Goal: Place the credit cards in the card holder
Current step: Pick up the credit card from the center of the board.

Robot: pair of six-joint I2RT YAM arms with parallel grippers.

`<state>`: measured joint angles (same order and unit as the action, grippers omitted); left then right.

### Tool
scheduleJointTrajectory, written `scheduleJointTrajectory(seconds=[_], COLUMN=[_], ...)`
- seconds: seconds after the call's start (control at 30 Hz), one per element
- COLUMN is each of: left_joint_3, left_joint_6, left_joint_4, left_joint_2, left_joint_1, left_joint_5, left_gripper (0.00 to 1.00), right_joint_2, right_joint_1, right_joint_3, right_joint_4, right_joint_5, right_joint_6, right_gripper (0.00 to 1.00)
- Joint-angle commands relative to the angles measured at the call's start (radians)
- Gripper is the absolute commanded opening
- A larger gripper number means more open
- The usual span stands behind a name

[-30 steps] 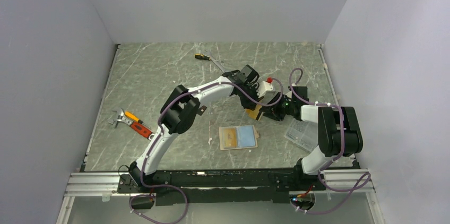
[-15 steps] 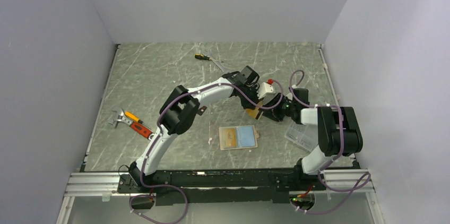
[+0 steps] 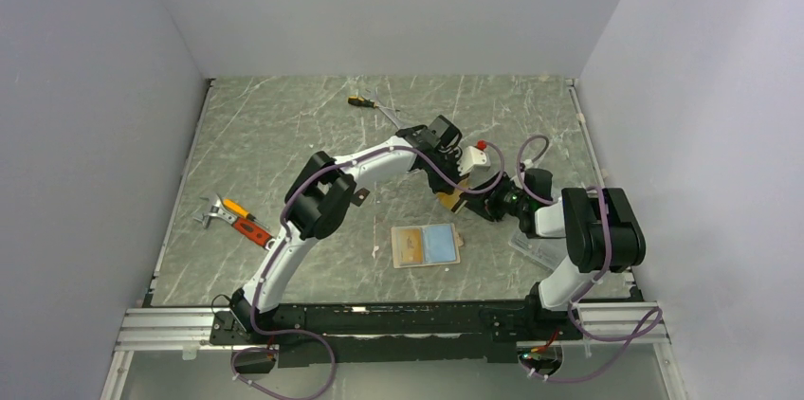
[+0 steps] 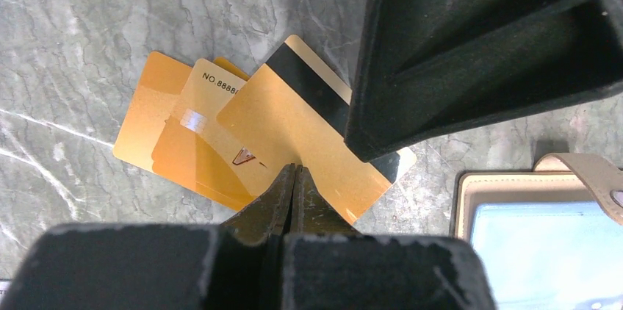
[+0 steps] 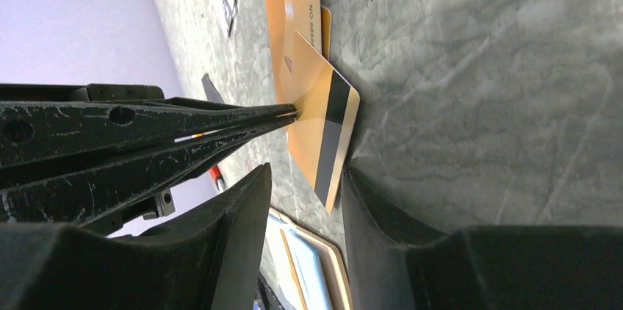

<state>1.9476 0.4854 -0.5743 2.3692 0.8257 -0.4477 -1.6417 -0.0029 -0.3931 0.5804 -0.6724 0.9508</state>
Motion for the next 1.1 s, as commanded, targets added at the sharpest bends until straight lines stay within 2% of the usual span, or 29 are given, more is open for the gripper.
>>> scheduleJointTrajectory(seconds=[0.0,0.17,0.43,0.7,0.83,1.07], left_joint_3=[0.019,0.045,0.106,0.118,0.115,0.105], left_joint_6=[0.023,0.031,0.033,0.038,0.039,0.04], left_joint_4=[-0.111,-0.141,-0.202,-0.212,-0.212,-0.205], left_joint_2=[0.058,0.069,0.089,0.098,0.096,0.094], left_joint_1=[-0.003,-0.009,-0.028,-0.034,-0.036,-0.04], left_joint_5=[0.004,-0.024,-0.097,-0.114,-0.119,-0.12], left_gripper=[0.0,0.0,0.0,0.0,0.0,0.0], right_joint_2=[-0.012,-0.012,-0.019,-0.114,-0.15,-0.16], right_joint_1=[0.009,0.009,0.009,0.012,0.049,0.064], right_joint_3=[0.041,0.06,0.06,0.039,0.004,0.019], right_joint_4=[0.153,0.294,0.364,0.44,0.408,0.559], right_joint_5=[-0.004,-0.018,-0.02,-0.041,-0.034,-0.056], right_joint_6=[0.058,0.111,0.121,0.139,0.115,0.195], right_gripper=[0.43,0.42,0.41,0.4,0.38,0.32])
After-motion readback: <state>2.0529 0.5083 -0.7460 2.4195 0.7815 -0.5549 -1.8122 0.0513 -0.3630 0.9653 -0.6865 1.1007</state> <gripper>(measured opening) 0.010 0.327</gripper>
